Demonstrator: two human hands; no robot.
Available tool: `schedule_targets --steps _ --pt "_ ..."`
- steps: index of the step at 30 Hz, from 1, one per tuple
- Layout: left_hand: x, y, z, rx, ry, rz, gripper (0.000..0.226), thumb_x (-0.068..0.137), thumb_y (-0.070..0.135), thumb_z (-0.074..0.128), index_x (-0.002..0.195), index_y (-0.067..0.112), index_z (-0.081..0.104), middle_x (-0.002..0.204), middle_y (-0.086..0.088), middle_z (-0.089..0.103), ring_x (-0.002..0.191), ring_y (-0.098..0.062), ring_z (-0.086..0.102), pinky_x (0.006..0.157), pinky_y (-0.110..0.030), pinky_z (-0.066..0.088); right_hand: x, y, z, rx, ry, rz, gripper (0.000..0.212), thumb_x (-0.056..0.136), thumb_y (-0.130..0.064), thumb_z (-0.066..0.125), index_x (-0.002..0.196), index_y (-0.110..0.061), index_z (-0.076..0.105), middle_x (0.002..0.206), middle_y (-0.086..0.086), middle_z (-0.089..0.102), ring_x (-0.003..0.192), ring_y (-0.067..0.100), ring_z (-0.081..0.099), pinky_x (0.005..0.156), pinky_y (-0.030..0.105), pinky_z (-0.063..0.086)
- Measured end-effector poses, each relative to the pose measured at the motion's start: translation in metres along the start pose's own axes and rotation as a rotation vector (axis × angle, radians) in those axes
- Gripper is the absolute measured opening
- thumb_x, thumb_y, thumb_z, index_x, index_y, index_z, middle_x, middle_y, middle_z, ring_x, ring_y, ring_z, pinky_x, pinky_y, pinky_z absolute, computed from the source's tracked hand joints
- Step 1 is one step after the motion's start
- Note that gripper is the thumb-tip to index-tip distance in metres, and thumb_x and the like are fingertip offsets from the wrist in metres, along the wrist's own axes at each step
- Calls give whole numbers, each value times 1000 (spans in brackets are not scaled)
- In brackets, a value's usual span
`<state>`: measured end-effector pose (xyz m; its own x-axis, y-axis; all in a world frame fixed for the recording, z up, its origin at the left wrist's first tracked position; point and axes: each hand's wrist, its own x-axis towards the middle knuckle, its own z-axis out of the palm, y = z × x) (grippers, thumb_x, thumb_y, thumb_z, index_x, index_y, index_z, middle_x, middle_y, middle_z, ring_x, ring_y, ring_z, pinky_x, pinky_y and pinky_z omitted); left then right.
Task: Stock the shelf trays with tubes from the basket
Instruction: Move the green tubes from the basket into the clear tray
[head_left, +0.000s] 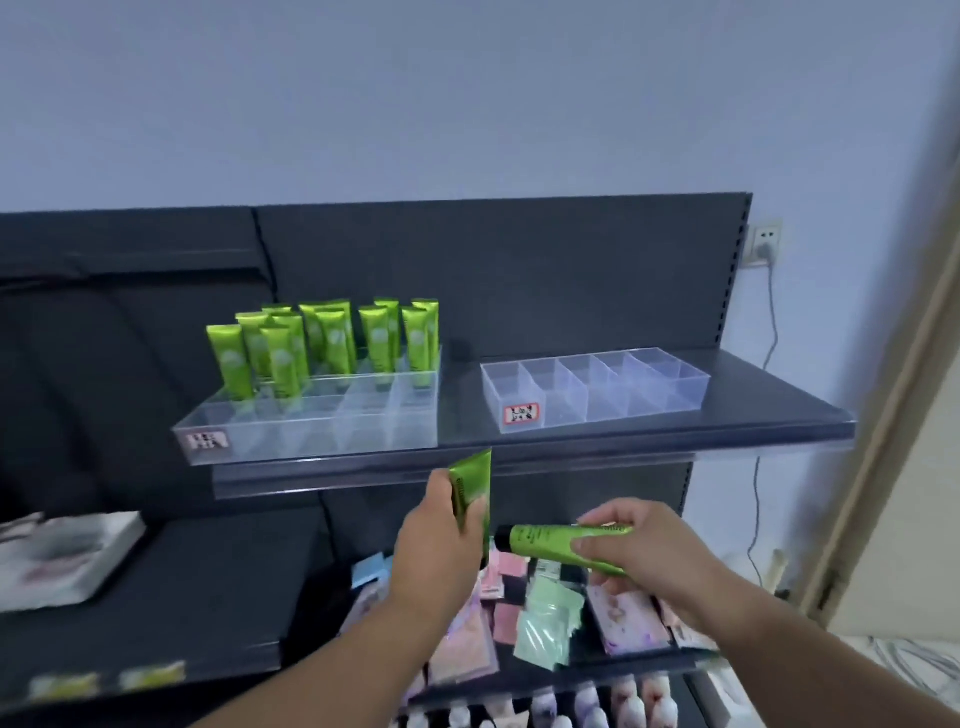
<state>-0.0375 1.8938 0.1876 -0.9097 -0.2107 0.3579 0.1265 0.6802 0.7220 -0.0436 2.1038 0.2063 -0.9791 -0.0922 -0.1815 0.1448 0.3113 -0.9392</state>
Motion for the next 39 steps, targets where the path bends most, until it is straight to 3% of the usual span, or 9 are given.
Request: schedule_targets --steps 6,11,16,19,21,23,28,32,39 --pt "7 -32 -107 -76 89 56 18 95 35 51 96 18 43 67 1 56 58 -12 52 44 -19 34 -11 -69 81 184 -28 -65 17 86 1 65 101 -7 68 89 16 68 60 21 66 52 22 53" --pt "20 -54 -177 -80 156 51 22 96 37 50 101 17 45 81 -5 64 71 -19 61 61 -38 50 -8 -119 132 365 -52 -100 16 90 4 56 100 -1 69 97 18 64 68 22 67 57 23 57" --pt "38 -66 -220 -136 191 29 21 95 34 53 106 17 48 86 -9 68 77 -25 64 69 -43 53 10 -158 169 435 -93 -186 12 86 -7 67 89 4 65 93 16 62 78 20 67 76 29 58" --pt "54 -74 -231 -172 215 15 16 95 31 54 106 20 50 88 3 65 78 -8 61 61 -23 49 22 -175 179 403 -128 -284 27 79 -18 77 96 0 67 92 12 68 83 20 66 81 29 58" --pt "67 -78 -234 -199 223 6 15 95 32 55 106 22 51 90 9 63 79 -1 59 60 -14 43 33 -184 182 389 -120 -350 31 77 -11 78 104 -4 66 97 12 72 87 23 69 87 31 57" --pt "82 -81 -232 -225 233 -8 16 94 33 56 105 22 52 91 9 63 82 -1 59 63 -15 44 47 -191 183 386 -75 -408 28 80 1 73 106 -5 65 100 15 72 88 24 71 89 34 56" --pt "129 -81 -215 -237 256 -8 13 92 35 58 102 28 53 90 6 65 84 -14 65 74 -31 54 94 -204 177 250 3 -549 19 88 -1 65 107 -4 62 92 13 72 76 20 73 77 32 59" --pt "168 -66 -196 -225 264 14 15 92 31 60 105 27 54 88 6 67 81 -17 66 67 -26 52 132 -214 164 51 51 -619 14 88 -16 69 102 -11 68 64 5 68 56 14 62 58 26 53" --pt "228 -53 -167 91 177 -15 25 89 33 64 101 14 54 88 -5 64 76 -19 60 54 -23 45 192 -224 147 32 15 -660 4 86 -24 71 90 -23 72 52 -15 59 45 -2 47 49 10 40"
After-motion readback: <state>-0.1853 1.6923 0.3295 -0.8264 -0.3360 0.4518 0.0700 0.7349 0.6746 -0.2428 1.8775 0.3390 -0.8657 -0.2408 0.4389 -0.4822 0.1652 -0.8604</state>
